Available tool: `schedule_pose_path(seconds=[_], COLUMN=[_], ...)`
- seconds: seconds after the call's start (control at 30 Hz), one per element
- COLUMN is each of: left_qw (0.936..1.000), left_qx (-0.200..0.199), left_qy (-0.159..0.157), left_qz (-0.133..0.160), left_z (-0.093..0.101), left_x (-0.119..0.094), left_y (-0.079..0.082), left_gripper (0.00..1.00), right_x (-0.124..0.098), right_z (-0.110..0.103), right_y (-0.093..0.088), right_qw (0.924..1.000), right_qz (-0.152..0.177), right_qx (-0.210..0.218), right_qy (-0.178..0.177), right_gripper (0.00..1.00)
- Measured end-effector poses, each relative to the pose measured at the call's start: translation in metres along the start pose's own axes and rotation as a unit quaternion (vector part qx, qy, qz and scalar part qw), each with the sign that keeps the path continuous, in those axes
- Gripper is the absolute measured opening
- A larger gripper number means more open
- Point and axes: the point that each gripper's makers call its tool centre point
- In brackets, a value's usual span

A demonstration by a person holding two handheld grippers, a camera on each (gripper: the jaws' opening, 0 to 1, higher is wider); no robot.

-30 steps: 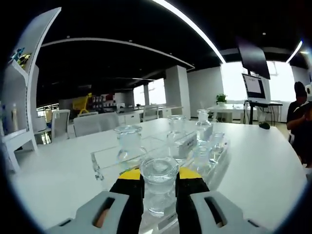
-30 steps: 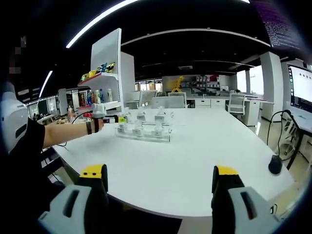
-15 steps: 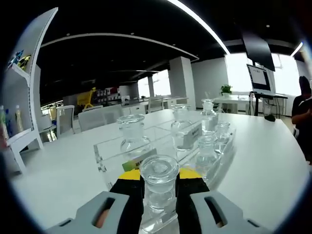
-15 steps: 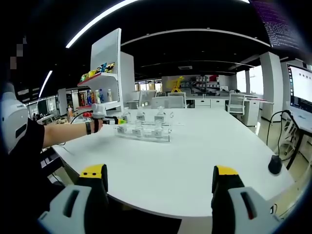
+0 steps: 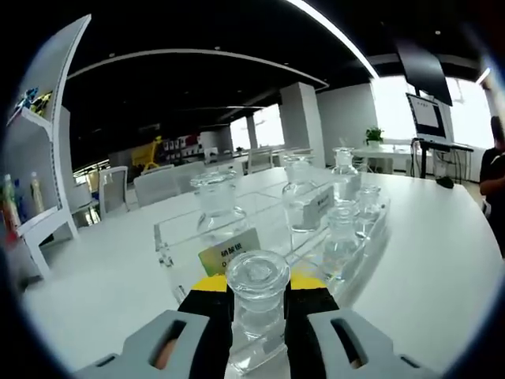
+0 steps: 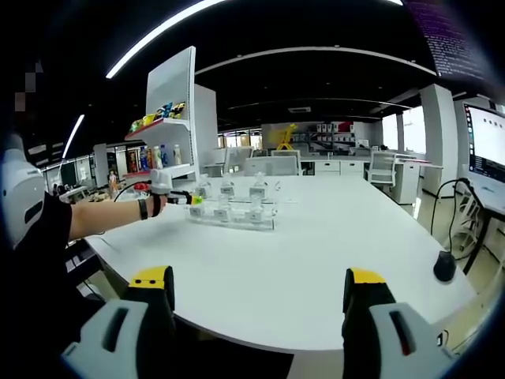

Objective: Identify the label on the chemical reagent bottle, grasp the chemical reagent bottle, and place it in the designated position on the reagent rack

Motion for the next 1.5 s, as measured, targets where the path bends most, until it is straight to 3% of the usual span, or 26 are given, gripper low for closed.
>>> schedule_pose_path(seconds=[0.4, 0.5, 0.53, 0.9, 1.2, 1.5], left_qw=[0.9999, 0.9991, 0.9984, 0.9989, 0.9991, 0.9989], left_qx=[-0.002, -0.034, -0.053, -0.044, -0.04, -0.041], left_qy=[0.001, -0.003, -0.006, 0.001, 0.01, 0.016], left_qz=[-0.017, -0.024, -0.022, -0.015, 0.007, 0.02], left_z=[0.002, 0.003, 0.002, -0.009, -0.019, -0.02], left_x=[0.0, 0.001, 0.001, 0.004, 0.013, 0.016], left_y=[-0.005, -0.01, -0.01, -0.009, -0.007, -0.006], left_gripper=[0.25, 0.25, 0.25, 0.25, 0.25, 0.25], right_x=[0.0, 0.0, 0.0, -0.002, -0.001, -0.004], right_z=[0.0, 0.0, 0.0, 0.0, -0.001, 0.002], right_y=[0.0, 0.001, 0.0, -0.001, 0.0, -0.001], right_qw=[1.0, 1.0, 1.0, 1.0, 1.0, 1.0], right_qz=[0.0, 0.001, 0.001, 0.002, -0.002, -0.002], right_qx=[-0.001, 0.0, 0.0, 0.0, -0.003, -0.005], right_qy=[-0.001, 0.0, 0.0, -0.001, 0.0, -0.001], right_gripper=[0.85, 0.85, 0.85, 0.85, 0.85, 0.85])
Point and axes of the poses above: the point that each gripper's makers call its tool centre point, and the gripper's own axes: x roughly forward along the fingers, z roughly to its right, y roughly out of its top, and after that the axes turned 2 degrees about -y, right-handed
